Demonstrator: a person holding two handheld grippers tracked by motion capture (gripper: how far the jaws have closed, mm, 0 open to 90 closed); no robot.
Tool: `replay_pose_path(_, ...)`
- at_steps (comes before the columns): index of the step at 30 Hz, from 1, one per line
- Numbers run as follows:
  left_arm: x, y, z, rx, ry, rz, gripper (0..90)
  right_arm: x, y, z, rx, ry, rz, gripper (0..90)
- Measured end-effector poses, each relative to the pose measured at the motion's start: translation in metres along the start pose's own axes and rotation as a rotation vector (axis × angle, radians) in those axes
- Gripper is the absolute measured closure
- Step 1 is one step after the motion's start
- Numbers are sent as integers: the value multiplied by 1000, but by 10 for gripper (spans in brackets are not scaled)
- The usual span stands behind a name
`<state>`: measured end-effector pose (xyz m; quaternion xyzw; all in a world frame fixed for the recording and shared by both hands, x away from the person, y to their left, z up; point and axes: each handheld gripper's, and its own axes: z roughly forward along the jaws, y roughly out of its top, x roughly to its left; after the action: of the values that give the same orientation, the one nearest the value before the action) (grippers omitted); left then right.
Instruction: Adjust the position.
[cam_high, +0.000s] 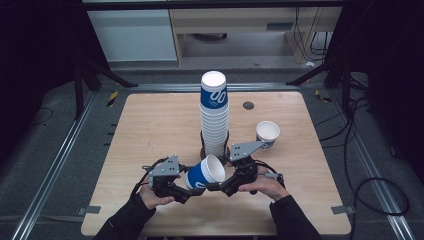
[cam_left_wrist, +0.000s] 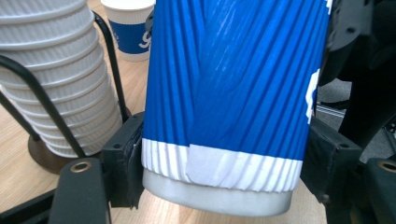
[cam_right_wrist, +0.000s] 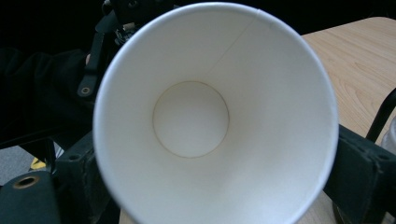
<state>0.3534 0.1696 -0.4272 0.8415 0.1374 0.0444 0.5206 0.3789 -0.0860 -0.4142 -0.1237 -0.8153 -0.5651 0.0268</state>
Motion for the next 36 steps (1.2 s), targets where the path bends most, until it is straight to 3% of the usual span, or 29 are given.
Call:
replay_pose_path(8, -1, 0, 1, 15, 6, 10, 263, -1, -2, 2, 0, 21, 22, 138)
replay_pose_path(18, 0, -1, 2, 18, 3, 3, 249, 0, -2, 1, 3, 12, 10, 155)
replay_pose_path(23, 1, 0, 3, 51, -1, 3, 178, -1, -1, -1, 27, -8, 1, 157)
replay_pose_path(28, 3, -1, 1, 81, 26, 10, 160, -2, -1, -4, 76, -49, -8, 156)
replay_pose_path(31, 2, -2, 5, 130, 43, 29, 161, -1, -2, 1, 138, -77, -24, 156)
replay_pose_path(36, -1, -4, 13, 199, 38, 56, 171, 2, -4, 13, 190, -67, -35, 156)
